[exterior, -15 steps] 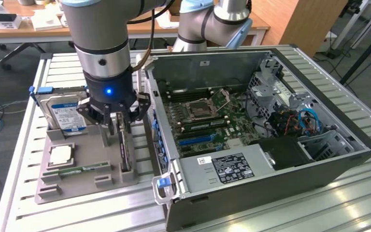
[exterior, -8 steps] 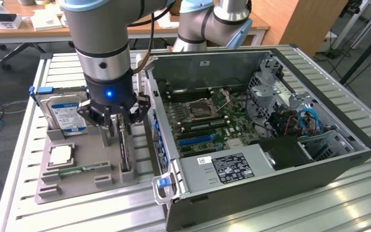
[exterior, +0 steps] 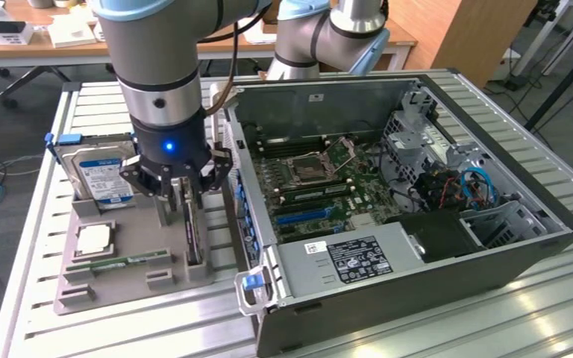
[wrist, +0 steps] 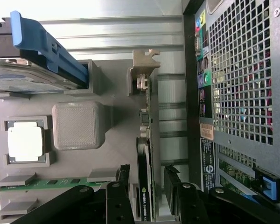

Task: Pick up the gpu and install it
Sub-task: 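Pick up the gpu and move the gpu toward the slot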

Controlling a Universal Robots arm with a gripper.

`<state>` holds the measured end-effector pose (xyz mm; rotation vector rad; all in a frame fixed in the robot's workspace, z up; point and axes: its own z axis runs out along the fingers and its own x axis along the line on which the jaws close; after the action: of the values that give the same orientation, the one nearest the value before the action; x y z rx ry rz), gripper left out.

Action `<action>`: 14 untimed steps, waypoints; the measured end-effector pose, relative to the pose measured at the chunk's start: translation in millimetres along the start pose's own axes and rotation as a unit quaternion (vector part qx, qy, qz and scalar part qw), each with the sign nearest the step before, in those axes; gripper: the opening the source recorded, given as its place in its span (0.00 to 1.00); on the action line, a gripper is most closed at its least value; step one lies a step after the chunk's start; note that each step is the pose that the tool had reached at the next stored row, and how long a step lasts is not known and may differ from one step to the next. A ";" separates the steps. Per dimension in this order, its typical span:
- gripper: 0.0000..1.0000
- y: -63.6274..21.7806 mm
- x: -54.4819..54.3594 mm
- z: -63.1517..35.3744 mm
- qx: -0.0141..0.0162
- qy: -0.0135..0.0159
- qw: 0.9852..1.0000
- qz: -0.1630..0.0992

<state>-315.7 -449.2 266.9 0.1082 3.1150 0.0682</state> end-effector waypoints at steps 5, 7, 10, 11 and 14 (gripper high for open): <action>0.43 0.0 0.0 0.8 0.000 0.000 1.000 0.000; 0.43 0.0 0.0 1.4 0.000 0.000 1.000 0.000; 0.43 -0.1 0.0 1.8 0.000 0.000 1.000 0.000; 0.43 -0.1 0.0 2.1 0.000 0.000 1.000 0.000; 0.43 -0.1 0.0 3.8 0.000 0.000 1.000 0.000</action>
<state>-315.6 -449.1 263.1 0.1082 3.1147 0.0686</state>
